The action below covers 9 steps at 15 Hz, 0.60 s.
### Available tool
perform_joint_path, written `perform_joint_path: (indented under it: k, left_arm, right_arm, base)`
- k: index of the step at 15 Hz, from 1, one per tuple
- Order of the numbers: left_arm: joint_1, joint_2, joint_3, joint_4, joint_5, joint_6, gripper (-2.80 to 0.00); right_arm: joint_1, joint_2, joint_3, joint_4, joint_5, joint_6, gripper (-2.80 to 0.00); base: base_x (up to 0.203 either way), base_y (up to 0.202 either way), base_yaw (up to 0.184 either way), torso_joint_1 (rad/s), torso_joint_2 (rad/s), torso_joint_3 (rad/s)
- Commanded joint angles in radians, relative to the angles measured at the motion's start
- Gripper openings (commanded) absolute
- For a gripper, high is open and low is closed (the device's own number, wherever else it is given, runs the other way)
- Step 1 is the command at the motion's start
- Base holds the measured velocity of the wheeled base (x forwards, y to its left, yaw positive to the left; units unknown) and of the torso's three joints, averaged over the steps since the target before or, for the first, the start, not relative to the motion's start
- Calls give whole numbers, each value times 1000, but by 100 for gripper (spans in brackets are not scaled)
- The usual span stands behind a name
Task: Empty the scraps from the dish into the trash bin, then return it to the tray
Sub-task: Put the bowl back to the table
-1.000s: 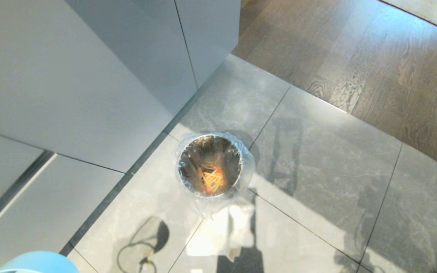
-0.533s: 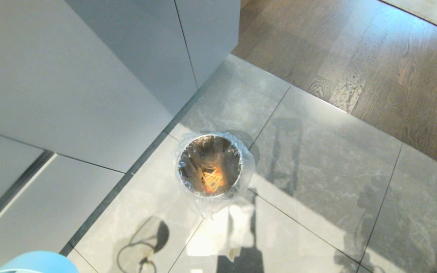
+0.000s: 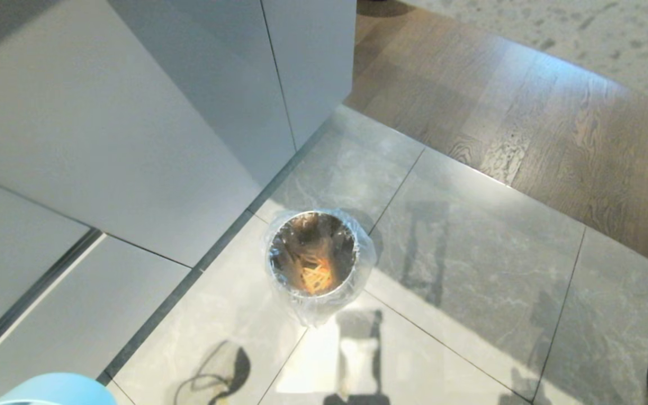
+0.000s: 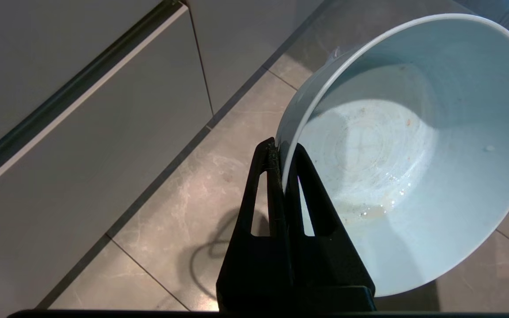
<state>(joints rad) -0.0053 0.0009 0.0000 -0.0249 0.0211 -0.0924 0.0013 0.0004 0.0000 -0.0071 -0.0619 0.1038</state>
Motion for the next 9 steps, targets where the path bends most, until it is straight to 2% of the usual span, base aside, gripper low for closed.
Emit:
perform_joint_path:
  k: [1,9]
  left_arm:
    - [-1,1,0,-1,0,-1,-280]
    - [0,1,0,-1,1,-1,-280]
  right_arm:
    - [0,0,0,-1,-1,0,-280]
    - [0,0,0,-1,-1,0,-280]
  base:
    - [0,0,0,3,-2,198]
    - [0,0,0,3,4,203]
